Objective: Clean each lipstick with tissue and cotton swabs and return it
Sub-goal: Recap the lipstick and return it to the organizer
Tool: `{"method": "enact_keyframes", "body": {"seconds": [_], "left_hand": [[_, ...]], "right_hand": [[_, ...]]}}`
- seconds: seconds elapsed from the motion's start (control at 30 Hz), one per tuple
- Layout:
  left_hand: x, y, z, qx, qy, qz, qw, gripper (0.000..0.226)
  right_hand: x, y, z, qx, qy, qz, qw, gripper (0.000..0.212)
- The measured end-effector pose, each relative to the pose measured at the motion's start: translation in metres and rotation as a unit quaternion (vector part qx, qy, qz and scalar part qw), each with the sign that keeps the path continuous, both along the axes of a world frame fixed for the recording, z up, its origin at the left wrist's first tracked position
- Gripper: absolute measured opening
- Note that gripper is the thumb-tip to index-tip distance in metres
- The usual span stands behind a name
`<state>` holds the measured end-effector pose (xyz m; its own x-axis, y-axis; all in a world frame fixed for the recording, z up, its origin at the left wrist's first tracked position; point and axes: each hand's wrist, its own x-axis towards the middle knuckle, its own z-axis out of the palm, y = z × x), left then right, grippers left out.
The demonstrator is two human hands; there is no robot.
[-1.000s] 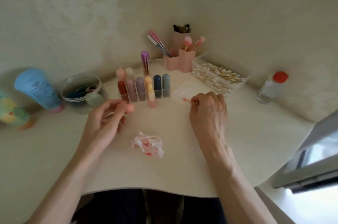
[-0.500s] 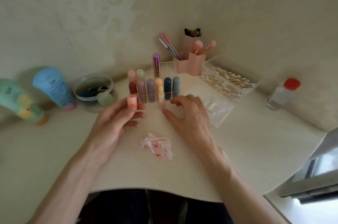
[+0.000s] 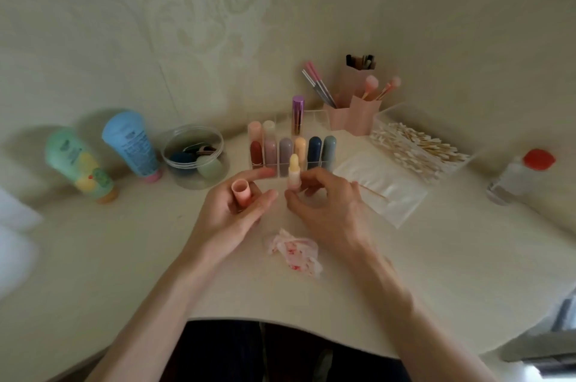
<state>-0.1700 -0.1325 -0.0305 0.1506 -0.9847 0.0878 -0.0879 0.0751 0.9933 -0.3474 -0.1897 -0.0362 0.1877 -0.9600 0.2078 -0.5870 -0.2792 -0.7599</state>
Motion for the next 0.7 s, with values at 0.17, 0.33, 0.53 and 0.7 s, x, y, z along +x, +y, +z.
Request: {"method": "enact_keyframes", "body": {"seconds": [0.17, 0.33, 0.53, 0.7], "left_hand": [[-0.001, 0.002, 0.002, 0.008, -0.042, 0.007, 0.999, 0.026], [-0.003, 0.003, 0.006, -0.008, -0.052, 0.009, 0.999, 0.013], [-0.005, 0.007, 0.007, -0.012, 0.014, 0.046, 0.999, 0.012], [-0.004, 0.009, 0.011, -0.004, 0.028, 0.056, 0.998, 0.014]], "right_hand": [[0.007, 0.009, -0.005, -0.057, 0.013, 0.08, 0.995, 0.016], [0.006, 0.012, -0.009, -0.117, 0.007, 0.125, 0.985, 0.01], [0.007, 0.012, -0.011, -0.123, -0.041, 0.12, 0.984, 0.008], [0.006, 0.013, -0.009, -0.07, -0.1, 0.096, 0.988, 0.019]]}}
